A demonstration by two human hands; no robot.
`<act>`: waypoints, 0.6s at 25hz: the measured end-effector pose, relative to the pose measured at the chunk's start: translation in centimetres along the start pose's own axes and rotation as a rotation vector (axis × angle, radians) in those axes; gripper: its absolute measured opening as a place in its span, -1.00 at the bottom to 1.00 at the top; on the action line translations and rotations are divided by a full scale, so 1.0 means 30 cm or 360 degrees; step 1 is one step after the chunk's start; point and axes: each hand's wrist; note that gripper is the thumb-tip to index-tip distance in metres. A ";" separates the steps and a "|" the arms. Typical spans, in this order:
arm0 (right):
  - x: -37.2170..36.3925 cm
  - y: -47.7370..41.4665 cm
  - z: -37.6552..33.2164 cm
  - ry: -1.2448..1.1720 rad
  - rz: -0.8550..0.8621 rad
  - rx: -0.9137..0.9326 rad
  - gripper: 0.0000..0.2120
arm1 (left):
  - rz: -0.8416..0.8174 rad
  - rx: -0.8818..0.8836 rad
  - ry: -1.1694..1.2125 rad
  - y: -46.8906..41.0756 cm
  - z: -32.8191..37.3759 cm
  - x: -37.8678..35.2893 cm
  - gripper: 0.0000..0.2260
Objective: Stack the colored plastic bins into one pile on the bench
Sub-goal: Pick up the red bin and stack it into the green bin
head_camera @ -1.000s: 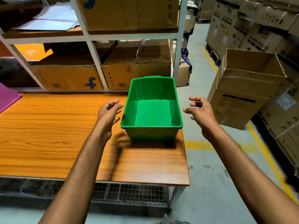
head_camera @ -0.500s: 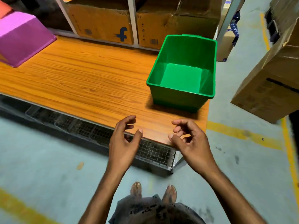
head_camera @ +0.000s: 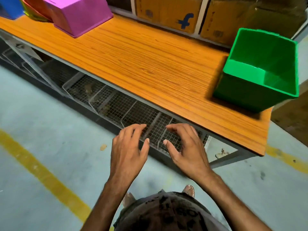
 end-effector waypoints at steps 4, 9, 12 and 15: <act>-0.241 -0.038 -0.219 -0.0380 -0.0077 -0.0128 -0.69 | 0.0011 0.0268 0.0151 0.056 -0.284 0.124 -0.60; -0.484 -0.144 -0.445 -0.0893 -0.0261 -0.0359 -0.74 | 0.0126 0.0463 0.0320 0.080 -0.579 0.280 -0.58; -0.576 -0.252 -0.547 -0.0968 -0.0276 -0.0341 -0.75 | 0.0210 0.0565 0.0410 0.040 -0.720 0.351 -0.59; -0.656 -0.380 -0.622 -0.1003 -0.0302 -0.0313 -0.75 | 0.0289 0.0621 0.0486 -0.060 -0.823 0.405 -0.56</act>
Point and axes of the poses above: each hand's wrist, its own y-axis away from the middle knuckle, its own x-axis out of the back of the hand, z = x × y, and after that the axes turned 2 degrees about -z, right-handed
